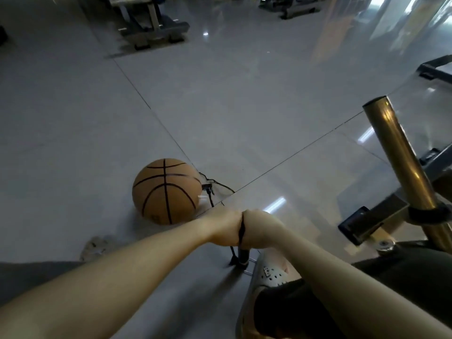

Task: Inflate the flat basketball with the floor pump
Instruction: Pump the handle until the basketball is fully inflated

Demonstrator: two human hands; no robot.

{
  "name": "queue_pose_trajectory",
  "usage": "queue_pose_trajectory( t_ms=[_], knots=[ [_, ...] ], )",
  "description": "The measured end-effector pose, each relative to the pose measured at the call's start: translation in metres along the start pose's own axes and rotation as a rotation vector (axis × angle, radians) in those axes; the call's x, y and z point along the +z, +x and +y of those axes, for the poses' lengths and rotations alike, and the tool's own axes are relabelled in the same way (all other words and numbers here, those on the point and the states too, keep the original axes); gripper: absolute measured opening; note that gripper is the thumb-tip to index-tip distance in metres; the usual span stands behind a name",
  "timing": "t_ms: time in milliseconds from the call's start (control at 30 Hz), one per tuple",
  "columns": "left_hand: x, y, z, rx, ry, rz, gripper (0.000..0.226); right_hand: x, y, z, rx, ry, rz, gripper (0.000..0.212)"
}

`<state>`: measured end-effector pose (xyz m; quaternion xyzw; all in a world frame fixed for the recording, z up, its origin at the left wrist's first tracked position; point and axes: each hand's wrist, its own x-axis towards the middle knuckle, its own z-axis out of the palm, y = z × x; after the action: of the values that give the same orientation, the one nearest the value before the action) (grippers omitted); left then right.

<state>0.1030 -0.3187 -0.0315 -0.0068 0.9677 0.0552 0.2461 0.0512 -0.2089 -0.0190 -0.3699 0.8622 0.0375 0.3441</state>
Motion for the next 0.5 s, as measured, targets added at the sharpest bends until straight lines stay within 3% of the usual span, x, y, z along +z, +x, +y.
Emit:
queue_pose_trajectory(
  t_ms=[267, 333, 500],
  knots=[
    [-0.032, -0.029, 0.032, 0.012, -0.065, -0.086, 0.013, -0.005, -0.040, 0.005, 0.005, 0.017, -0.004, 0.024],
    [-0.053, -0.042, 0.024, -0.005, -0.101, -0.061, 0.006, -0.027, -0.045, -0.002, -0.037, 0.046, 0.021, 0.024],
    [-0.143, -0.070, 0.012, 0.001, -0.263, 0.027, 0.021, -0.123, -0.082, -0.011, -0.122, 0.211, 0.084, 0.030]
  ],
)
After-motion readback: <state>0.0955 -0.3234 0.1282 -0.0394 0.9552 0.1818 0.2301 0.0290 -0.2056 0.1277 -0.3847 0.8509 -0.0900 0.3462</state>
